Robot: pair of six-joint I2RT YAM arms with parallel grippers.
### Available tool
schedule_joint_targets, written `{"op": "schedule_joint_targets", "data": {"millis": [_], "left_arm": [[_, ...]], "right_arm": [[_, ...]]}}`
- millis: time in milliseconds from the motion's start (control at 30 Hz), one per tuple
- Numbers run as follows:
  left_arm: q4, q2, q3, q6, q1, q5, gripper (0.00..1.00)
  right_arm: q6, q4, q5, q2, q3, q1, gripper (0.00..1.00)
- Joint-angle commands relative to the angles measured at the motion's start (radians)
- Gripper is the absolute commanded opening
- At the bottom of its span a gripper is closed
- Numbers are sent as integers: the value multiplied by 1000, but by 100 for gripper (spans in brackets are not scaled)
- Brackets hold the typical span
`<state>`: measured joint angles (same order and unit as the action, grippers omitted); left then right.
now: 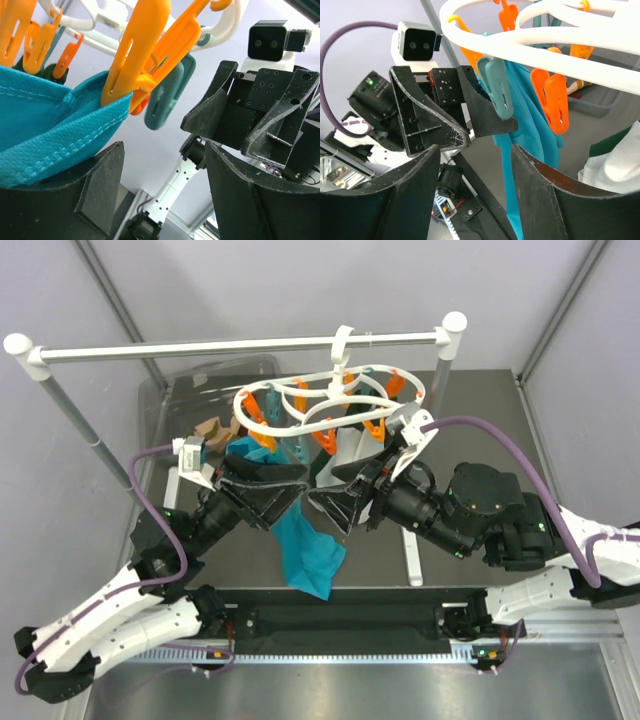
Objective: Clip the socks to the hanger
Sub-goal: Open the clamp at the hanger.
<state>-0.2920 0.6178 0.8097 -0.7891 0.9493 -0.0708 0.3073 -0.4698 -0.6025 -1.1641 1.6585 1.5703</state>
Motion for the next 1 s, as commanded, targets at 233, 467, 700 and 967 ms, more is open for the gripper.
{"op": "schedule_joint_targets", "data": {"millis": [233, 467, 700, 967], "left_arm": [[-314, -3, -96, 82, 2, 129, 70], [-358, 40, -79, 102, 2, 114, 71], [-429, 56, -99, 87, 2, 172, 69], [-460, 108, -84, 48, 2, 144, 67]], "right_arm": [[-42, 53, 18, 1, 49, 2, 59], [-47, 59, 27, -14, 66, 0, 59], [-50, 62, 46, -26, 78, 0, 59], [-51, 62, 46, -40, 96, -3, 59]]}}
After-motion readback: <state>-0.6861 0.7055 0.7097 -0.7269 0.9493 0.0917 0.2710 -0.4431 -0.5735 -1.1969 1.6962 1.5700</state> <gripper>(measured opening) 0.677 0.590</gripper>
